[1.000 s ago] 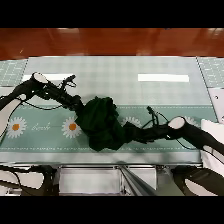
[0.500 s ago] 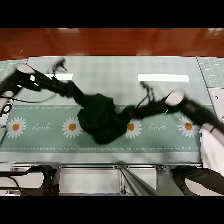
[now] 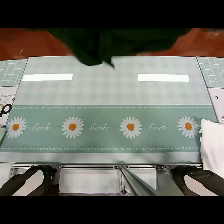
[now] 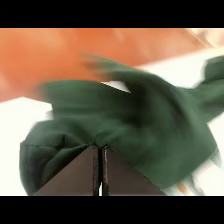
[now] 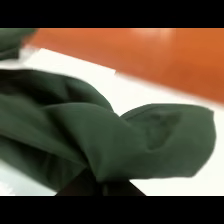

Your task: Fold the shirts.

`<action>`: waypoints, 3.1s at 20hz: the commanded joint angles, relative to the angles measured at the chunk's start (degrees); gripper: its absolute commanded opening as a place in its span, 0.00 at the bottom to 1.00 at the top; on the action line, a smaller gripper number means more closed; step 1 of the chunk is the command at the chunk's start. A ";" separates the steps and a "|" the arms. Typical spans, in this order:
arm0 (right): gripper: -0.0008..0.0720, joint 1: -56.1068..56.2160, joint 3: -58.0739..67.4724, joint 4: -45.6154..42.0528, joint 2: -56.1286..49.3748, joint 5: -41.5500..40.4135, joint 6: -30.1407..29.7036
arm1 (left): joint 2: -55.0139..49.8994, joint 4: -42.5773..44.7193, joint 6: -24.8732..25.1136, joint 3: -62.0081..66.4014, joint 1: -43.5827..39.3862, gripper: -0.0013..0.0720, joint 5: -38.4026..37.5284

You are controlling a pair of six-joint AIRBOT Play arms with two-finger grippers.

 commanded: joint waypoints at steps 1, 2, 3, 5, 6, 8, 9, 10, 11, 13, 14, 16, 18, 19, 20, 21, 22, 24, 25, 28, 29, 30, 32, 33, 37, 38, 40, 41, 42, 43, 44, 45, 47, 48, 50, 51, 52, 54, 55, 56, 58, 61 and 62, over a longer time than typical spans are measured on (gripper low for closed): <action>0.05 -0.83 9.70 -11.37 6.56 6.32 2.56 | 11.47 9.07 -5.92 3.65 5.77 0.04 4.50; 0.05 -0.83 8.57 -13.40 9.38 7.41 3.02 | 14.45 11.93 -6.93 3.63 7.34 0.04 3.56; 0.05 -0.83 7.15 -15.45 12.20 8.66 3.58 | 16.98 14.84 -7.67 3.61 8.35 0.04 2.25; 0.05 -0.83 3.21 -16.48 17.33 11.37 5.22 | 21.31 18.88 -10.86 2.60 8.68 0.04 -0.70; 0.05 -0.83 0.59 -15.98 19.67 12.20 5.90 | 23.39 18.88 -11.04 1.29 8.66 0.04 -2.25; 0.05 -0.83 -6.08 -12.98 24.41 12.61 7.06 | 27.65 18.86 -12.31 -2.82 8.66 0.04 -3.82; 0.05 -0.83 -9.97 -11.39 26.60 12.46 7.30 | 29.64 18.84 -12.96 -5.68 8.52 0.04 -4.00; 0.05 -0.83 -13.66 -9.92 28.30 12.31 7.63 | 31.63 18.45 -12.94 -9.22 8.17 0.04 -3.98; 0.05 -0.83 -17.84 -7.96 29.77 12.09 7.74 | 33.07 17.66 -12.92 -12.92 7.69 0.04 -4.00; 0.05 -0.83 -26.40 -3.67 31.32 10.19 7.82 | 34.93 14.34 -12.85 -21.73 6.49 0.04 -4.04; 0.05 -0.83 -30.77 -1.44 31.34 9.05 7.50 | 35.15 11.96 -12.68 -26.71 5.92 0.04 -4.33; 0.05 -0.83 -39.54 1.92 30.84 5.11 5.88 | 34.60 9.01 -8.87 -37.73 4.20 0.04 -4.33; 0.05 -0.81 -49.09 3.76 29.00 0.11 3.61 | 32.22 9.14 -5.07 -50.14 1.84 0.04 -2.19; 0.05 -0.81 -53.66 4.85 27.15 -3.58 2.62 | 30.25 9.14 -3.93 -55.39 0.57 0.04 1.20; 0.05 -0.83 -57.07 6.10 24.72 -7.61 0.68 | 27.47 9.16 -0.72 -59.76 -0.63 0.04 6.19; 0.05 -0.83 -59.41 7.23 21.22 -11.78 -0.92 | 24.20 9.11 0.52 -62.14 -1.40 0.04 11.13; 0.05 -0.81 -59.95 7.32 17.20 -14.64 -1.86 | 19.93 9.14 0.48 -62.93 -2.03 0.04 15.85; 0.05 -0.81 -59.67 8.61 8.20 -20.26 -3.89 | 10.80 8.83 0.48 -61.51 -3.15 0.04 23.28; 0.05 -0.83 -59.49 10.16 3.74 -23.04 -4.92 | 6.05 8.85 0.50 -60.24 -3.54 0.04 25.70; 0.05 -0.83 -56.87 14.80 -8.41 -27.08 -6.21 | -5.90 6.34 0.44 -56.46 -3.91 0.09 26.75; 0.11 -0.83 -55.60 16.26 -11.52 -27.19 -6.21 | -9.01 6.08 -0.04 -55.12 -3.96 0.36 26.56; 0.39 -0.83 -54.07 17.33 -14.32 -26.69 -6.19 | -11.41 6.12 -0.74 -53.81 -3.93 0.68 25.86; 0.58 -1.55 -50.21 16.46 -17.62 -22.60 -5.64 | -14.91 7.10 -1.51 -49.62 -1.95 0.71 18.86; 0.58 -3.08 -47.54 15.39 -18.16 -18.86 -5.05 | -15.61 7.76 -1.49 -46.75 0.26 0.71 14.29; 0.58 -15.69 -38.58 14.64 -12.79 -5.42 -4.63 | -11.74 7.78 -2.78 -36.70 15.34 0.71 1.40; 0.57 -19.30 -38.56 14.25 -10.14 -4.59 -4.63 | -9.38 7.85 -2.78 -36.35 18.82 0.71 1.09; 0.57 -25.53 -41.18 9.94 -4.52 -3.67 -4.55 | -3.58 7.89 -2.78 -38.80 24.46 0.71 0.79; 0.57 -27.56 -44.87 8.74 -1.75 -5.07 -4.39 | -1.29 7.85 -2.82 -41.57 25.33 0.71 0.79; 0.57 -29.09 -50.34 8.72 1.14 -7.15 -4.42 | 0.63 7.85 -3.39 -45.31 25.03 0.71 0.28; 0.57 -29.77 -56.48 8.98 3.82 -9.38 -4.61 | 2.03 7.89 -4.55 -49.96 23.76 0.71 -0.72; 0.57 -29.81 -61.96 9.27 5.86 -10.95 -5.88 | 2.49 7.87 -5.66 -54.49 22.23 0.71 -2.05; 0.57 -29.81 -67.08 9.35 7.45 -11.96 -6.82 | 2.29 7.89 -5.57 -58.12 20.68 0.71 -2.71; 0.57 -29.81 -74.05 9.84 9.09 -12.90 -8.50 | 1.53 7.89 -5.55 -63.67 17.27 0.71 -1.88; 0.57 -29.81 -76.02 9.84 9.25 -13.14 -8.90 | 0.70 7.89 -5.55 -65.33 15.30 0.71 -0.66; 0.57 -29.81 -78.05 10.12 9.22 -13.33 -9.68 | -1.57 7.87 -5.11 -66.12 10.75 0.71 1.88; 0.57 -29.81 -78.14 10.10 9.20 -13.31 -9.90 | -2.82 7.85 -4.68 -66.07 7.85 0.71 2.78; 0.57 -29.81 -78.14 10.58 9.20 -13.51 -9.92 | -4.11 7.87 -4.70 -66.07 4.94 0.71 4.35; 0.57 -29.81 -78.12 11.06 9.20 -14.25 -10.05 | -6.62 7.02 -5.73 -66.07 -1.25 0.71 10.38; 0.57 -29.81 -78.14 11.06 9.20 -14.53 -10.03 | -7.58 4.87 -5.81 -66.07 -3.72 0.71 13.68; 0.57 -29.81 -78.14 11.06 9.20 -14.67 -10.03 | -8.50 1.79 -5.81 -66.05 -6.03 0.71 17.49; 0.57 -29.79 -78.14 11.04 9.20 -14.51 -10.01 | -10.43 -2.58 -5.77 -65.46 -9.73 0.71 23.34; 0.57 -28.00 -78.14 10.82 9.20 -13.84 -10.03 | -14.32 -2.93 -5.77 -61.70 -13.22 0.71 25.00; 0.57 -26.75 -78.14 10.88 9.20 -14.36 -10.01 | -15.82 -2.91 -5.75 -59.87 -13.79 0.71 23.54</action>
